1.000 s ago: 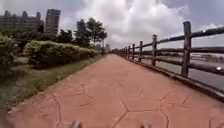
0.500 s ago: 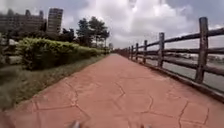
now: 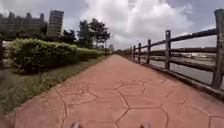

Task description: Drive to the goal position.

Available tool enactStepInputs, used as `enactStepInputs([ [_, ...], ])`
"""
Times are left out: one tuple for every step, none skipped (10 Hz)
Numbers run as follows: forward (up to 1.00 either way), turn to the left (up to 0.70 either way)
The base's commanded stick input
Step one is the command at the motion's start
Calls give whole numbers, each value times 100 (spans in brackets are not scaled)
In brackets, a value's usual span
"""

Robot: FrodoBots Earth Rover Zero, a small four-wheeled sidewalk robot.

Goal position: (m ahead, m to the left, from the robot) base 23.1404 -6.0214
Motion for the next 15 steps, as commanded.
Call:
enactStepInputs([
  [85, -23],
  [85, -23],
  [85, -23],
  [85, -23],
  [85, -16],
  [85, 11],
  [85, 11],
  [85, 11],
  [85, 11],
  [85, 11],
  [85, 3],
  [85, -23],
  [85, -23],
  [85, -23],
  [85, -23],
])
